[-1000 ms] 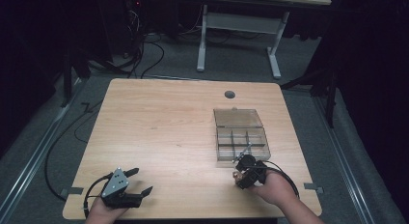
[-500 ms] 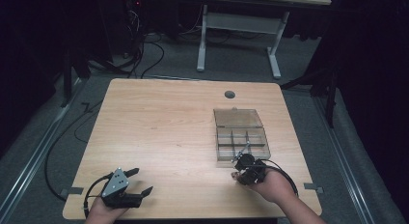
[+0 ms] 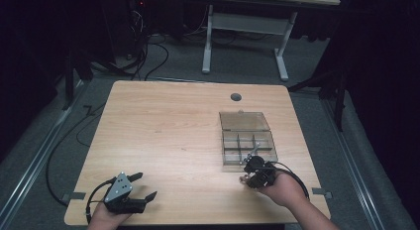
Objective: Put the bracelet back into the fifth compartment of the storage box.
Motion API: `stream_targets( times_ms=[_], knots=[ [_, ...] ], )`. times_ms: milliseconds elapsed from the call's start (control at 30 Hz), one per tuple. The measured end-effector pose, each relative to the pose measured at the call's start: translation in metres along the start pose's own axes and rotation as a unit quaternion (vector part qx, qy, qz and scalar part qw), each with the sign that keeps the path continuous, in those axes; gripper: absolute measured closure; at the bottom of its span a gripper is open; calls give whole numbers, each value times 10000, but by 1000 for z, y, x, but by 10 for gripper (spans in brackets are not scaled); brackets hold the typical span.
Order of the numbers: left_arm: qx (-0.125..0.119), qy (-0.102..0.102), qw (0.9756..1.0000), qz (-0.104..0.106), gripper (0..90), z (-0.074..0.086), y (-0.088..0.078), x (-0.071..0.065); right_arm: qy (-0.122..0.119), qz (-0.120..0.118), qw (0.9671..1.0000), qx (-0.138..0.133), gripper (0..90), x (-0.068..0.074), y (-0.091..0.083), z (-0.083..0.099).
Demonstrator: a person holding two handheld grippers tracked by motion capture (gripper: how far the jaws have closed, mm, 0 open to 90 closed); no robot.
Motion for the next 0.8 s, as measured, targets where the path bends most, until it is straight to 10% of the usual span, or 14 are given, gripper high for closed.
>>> stream_targets(
  times_ms=[800],
  knots=[
    [-20, -4, 10000, -15, 179, 0, 0, 0, 263, -108, 9996, 87, 793, -12, -23, 6]
  ],
)
Point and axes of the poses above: each handheld gripper's, and its own axes: y roughly forward along the jaws, z roughly out of its underside, x roughly to its left, the point moved 8 cm from there along y, roughly forward along the jaws, and after that the axes turned 7 degrees about y, right-handed, at the moved point
